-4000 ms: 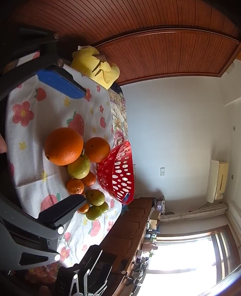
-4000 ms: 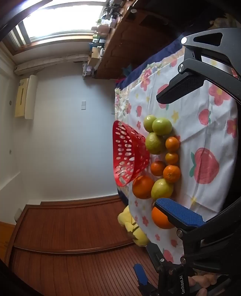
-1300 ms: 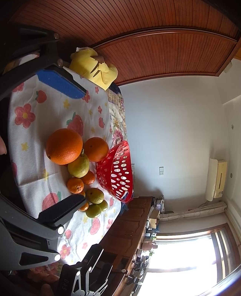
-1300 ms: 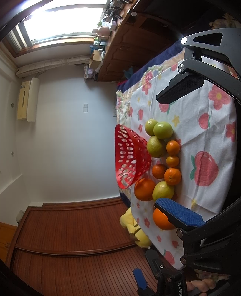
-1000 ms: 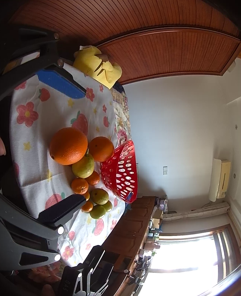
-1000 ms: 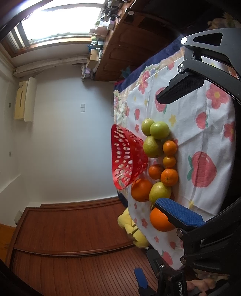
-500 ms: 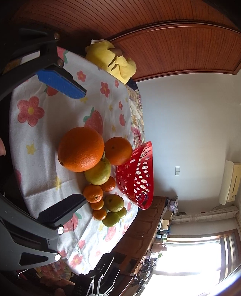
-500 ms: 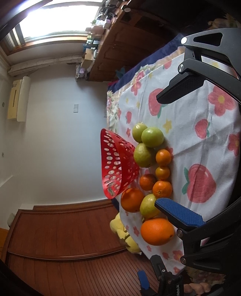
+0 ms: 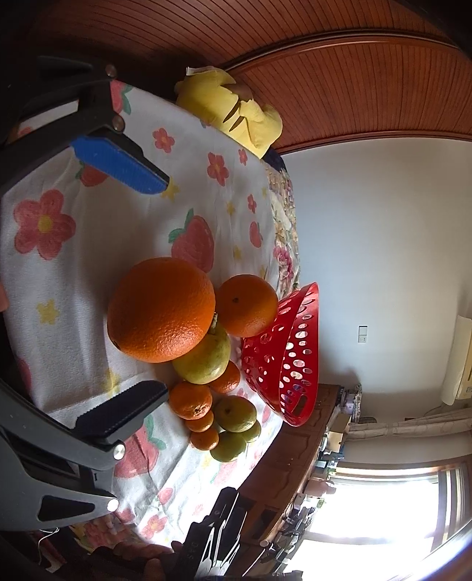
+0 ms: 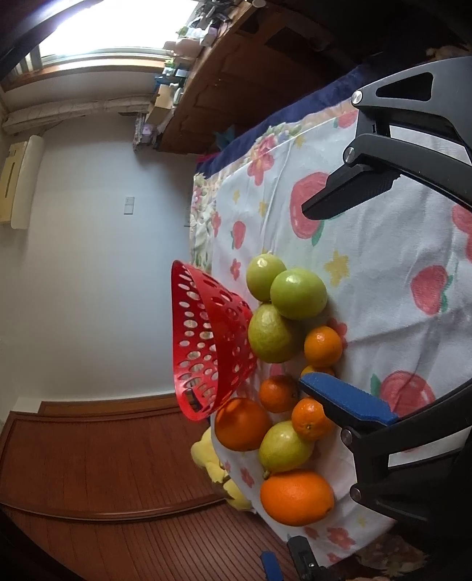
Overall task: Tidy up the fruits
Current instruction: 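Move the right tool to the round green fruit while the left tool approaches the large orange, then close the right gripper on the green fruit and lift while the left gripper grasps the large orange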
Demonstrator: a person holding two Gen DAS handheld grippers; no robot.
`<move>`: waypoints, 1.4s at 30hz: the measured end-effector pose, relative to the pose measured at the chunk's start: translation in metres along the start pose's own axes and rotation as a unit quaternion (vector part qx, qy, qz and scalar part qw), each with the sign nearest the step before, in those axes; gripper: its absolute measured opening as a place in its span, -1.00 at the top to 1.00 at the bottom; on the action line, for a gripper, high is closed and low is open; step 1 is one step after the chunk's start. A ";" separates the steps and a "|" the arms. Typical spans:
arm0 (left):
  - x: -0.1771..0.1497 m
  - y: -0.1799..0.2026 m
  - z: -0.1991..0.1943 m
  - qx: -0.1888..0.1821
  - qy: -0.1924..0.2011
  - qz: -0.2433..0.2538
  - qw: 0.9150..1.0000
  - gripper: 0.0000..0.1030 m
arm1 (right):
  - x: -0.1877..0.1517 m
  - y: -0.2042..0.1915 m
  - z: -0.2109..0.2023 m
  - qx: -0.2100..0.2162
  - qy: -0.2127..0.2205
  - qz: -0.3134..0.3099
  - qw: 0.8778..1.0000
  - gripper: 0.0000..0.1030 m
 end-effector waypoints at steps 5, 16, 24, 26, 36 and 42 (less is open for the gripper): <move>0.000 -0.002 0.011 -0.002 -0.018 -0.004 1.000 -0.98 | 0.002 0.000 0.029 0.017 -0.039 -0.007 0.999 -0.57; 0.001 -0.001 0.030 -0.039 -0.041 -0.017 0.998 -0.93 | 0.012 -0.002 0.069 0.027 -0.092 -0.011 0.995 -0.32; 0.003 0.003 0.037 -0.040 -0.046 -0.012 0.998 -0.89 | 0.012 -0.003 0.094 0.036 -0.130 -0.019 0.991 -0.08; 0.002 0.003 0.038 -0.041 -0.049 -0.012 0.998 -0.89 | 0.012 -0.003 0.097 0.044 -0.139 -0.014 0.989 -0.08; 0.001 0.002 0.044 -0.034 -0.056 -0.012 0.998 -0.89 | 0.008 -0.006 0.096 0.047 -0.143 -0.026 0.988 -0.03; 0.003 -0.001 0.049 -0.034 -0.060 -0.015 0.997 -0.89 | -0.003 0.004 0.078 0.053 -0.133 -0.021 0.989 -0.03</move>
Point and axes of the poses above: each gripper's, at about its wrist camera, not at the fingertips, and z roughly the way its jaws point, y to its right, x to its top, the point moved 3 cm from there along z, roughly the way its jaws point, and after that the axes turned 11 degrees about -x, right-handed, at the moved point
